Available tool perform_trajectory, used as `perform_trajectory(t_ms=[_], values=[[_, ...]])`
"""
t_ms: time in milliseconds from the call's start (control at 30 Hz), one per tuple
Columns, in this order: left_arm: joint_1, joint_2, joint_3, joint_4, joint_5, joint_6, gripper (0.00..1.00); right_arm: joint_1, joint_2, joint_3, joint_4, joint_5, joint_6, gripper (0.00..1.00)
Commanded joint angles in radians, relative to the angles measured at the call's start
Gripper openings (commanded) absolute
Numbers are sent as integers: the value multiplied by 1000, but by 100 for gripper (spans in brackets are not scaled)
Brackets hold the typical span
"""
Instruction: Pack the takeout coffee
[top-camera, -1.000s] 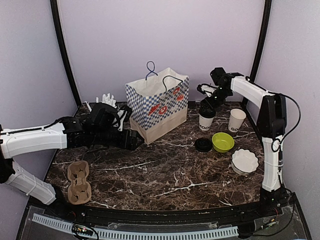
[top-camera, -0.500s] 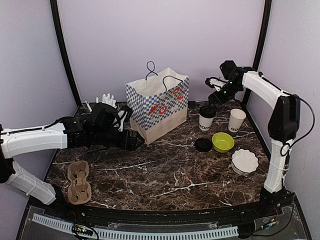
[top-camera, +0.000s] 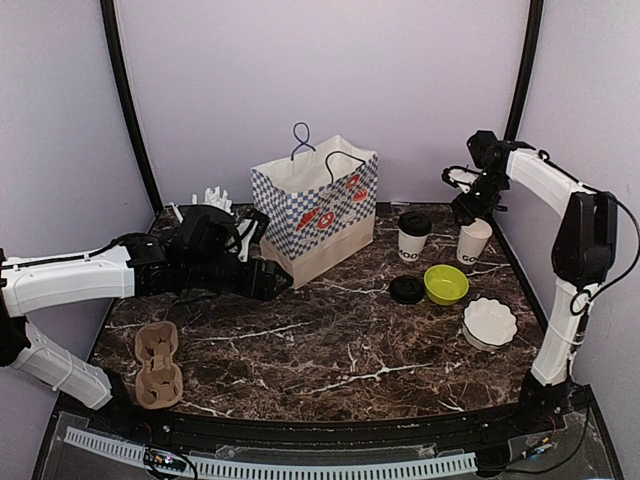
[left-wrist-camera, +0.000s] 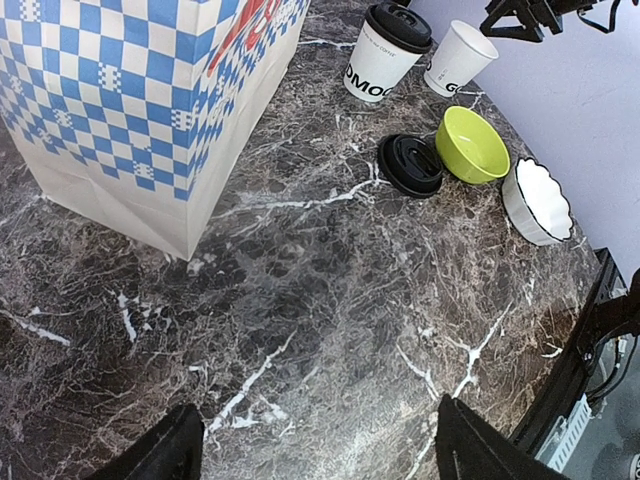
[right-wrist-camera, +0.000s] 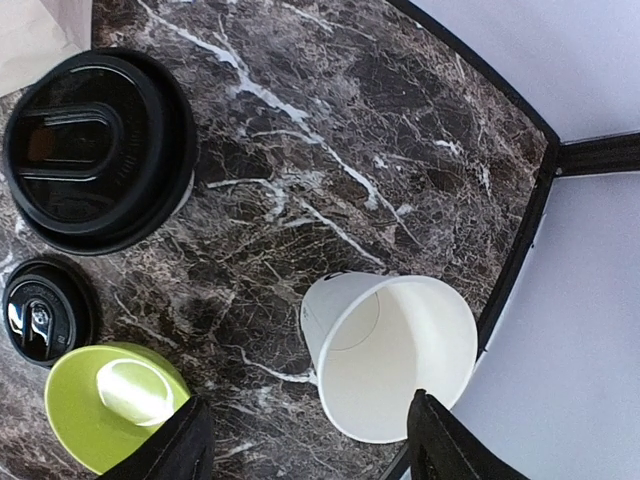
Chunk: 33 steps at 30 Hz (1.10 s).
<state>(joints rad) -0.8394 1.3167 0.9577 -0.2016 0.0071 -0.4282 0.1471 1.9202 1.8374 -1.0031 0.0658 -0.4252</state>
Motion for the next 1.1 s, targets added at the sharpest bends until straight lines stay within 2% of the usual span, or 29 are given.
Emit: perform_trajectory(t_ms=[0,267,700,800,967,1067], values=[[5,-13,-12,19,25,16,82,-22,32,-17,18,34,-20,64],[7,-16,-22,23,22,12,82,-34,83,-44,29,6,-38,54],[6,-15,-42,36,27,9,82,-37,123,-35,31,8,-43,33],[7,-17,-47,39,25,10,82,-38,124,-35,32,8,-41,22],[8,-20,-48,39,25,9,82,-39,117,-36,30,9,-35,14],[7,-22,-47,40,22,13,82,-38,99,-47,32,14,-35,2]])
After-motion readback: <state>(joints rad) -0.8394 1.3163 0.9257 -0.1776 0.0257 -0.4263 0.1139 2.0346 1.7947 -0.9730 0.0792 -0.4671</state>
